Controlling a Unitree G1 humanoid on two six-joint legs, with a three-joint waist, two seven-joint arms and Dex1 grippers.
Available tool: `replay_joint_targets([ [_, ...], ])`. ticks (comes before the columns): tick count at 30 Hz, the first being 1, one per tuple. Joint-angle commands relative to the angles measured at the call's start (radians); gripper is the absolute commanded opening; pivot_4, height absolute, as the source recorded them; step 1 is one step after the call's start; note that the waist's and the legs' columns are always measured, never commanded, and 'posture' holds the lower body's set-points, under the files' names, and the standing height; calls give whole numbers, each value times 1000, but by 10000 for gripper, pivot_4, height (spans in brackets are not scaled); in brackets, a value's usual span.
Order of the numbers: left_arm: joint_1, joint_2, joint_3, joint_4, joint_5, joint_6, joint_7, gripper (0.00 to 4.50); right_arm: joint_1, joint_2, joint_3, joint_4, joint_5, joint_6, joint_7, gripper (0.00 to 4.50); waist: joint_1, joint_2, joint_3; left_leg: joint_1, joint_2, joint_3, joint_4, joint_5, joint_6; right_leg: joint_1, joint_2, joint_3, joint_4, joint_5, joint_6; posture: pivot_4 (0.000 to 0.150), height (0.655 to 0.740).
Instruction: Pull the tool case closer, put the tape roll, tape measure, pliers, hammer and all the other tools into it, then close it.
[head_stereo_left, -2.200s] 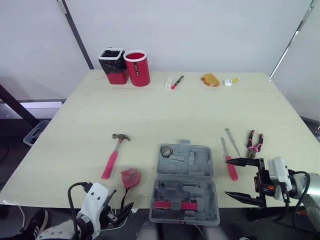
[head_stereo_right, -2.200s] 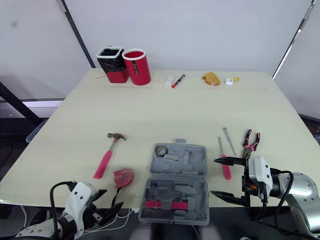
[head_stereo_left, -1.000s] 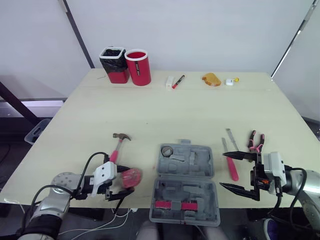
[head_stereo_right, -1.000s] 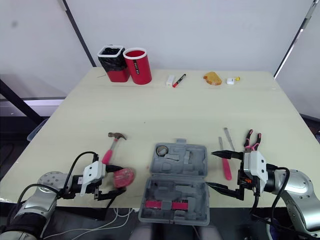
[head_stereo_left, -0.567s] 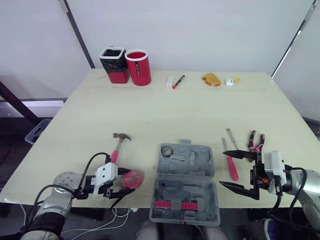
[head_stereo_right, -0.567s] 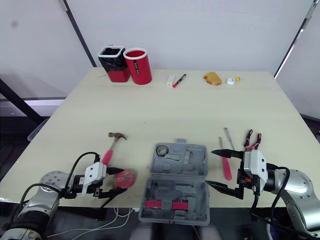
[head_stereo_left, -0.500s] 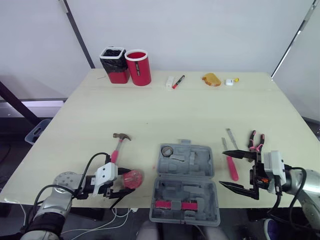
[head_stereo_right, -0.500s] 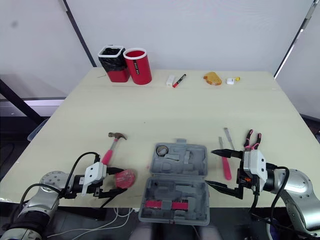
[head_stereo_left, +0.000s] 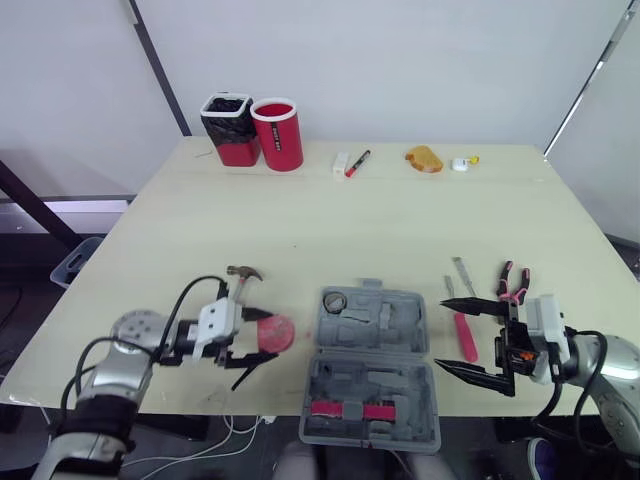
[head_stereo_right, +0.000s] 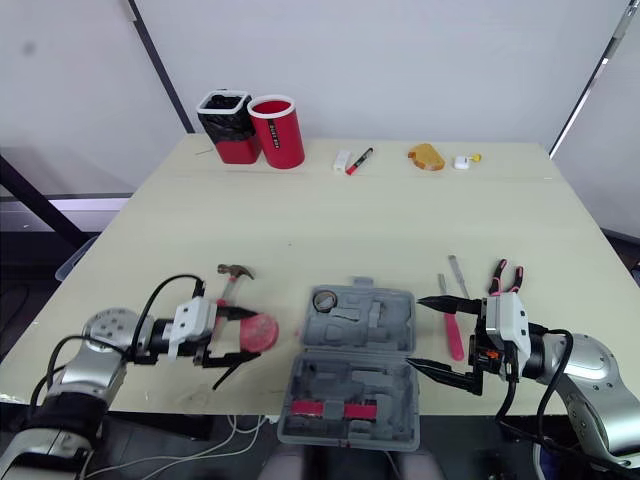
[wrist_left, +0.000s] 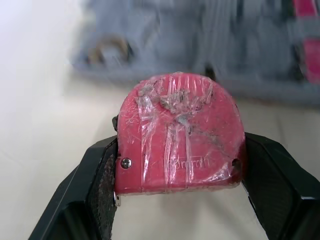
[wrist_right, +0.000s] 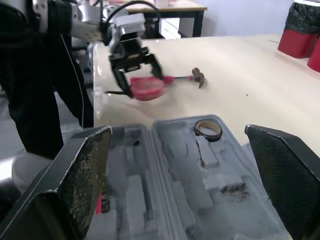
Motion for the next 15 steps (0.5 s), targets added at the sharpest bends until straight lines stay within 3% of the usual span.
replay_joint_targets([
  [1,-100,-13,-31,-119,-60,90,-47,30122,-54,32,-21,-33,65,82,-87,45000,-1,0,0,0,0,0,0,0,0,0,0,0,0,0,0,1500,7400],
  [10,-336,-179,-162,-130,-28,150,-56,30122,-125,24,-22,-108,247,487,-350,45000,-2,0,0,-2,0,-2,1,0,0,0,2,0,0,0,0,1500,7400],
  [15,-417,-301,-233,-48,35,71,-29,30122,-184,90,-11,-154,524,774,-648,45000,-8,0,0,-1,0,-4,0,0,0,0,3,1,0,0,0,1500,7400],
])
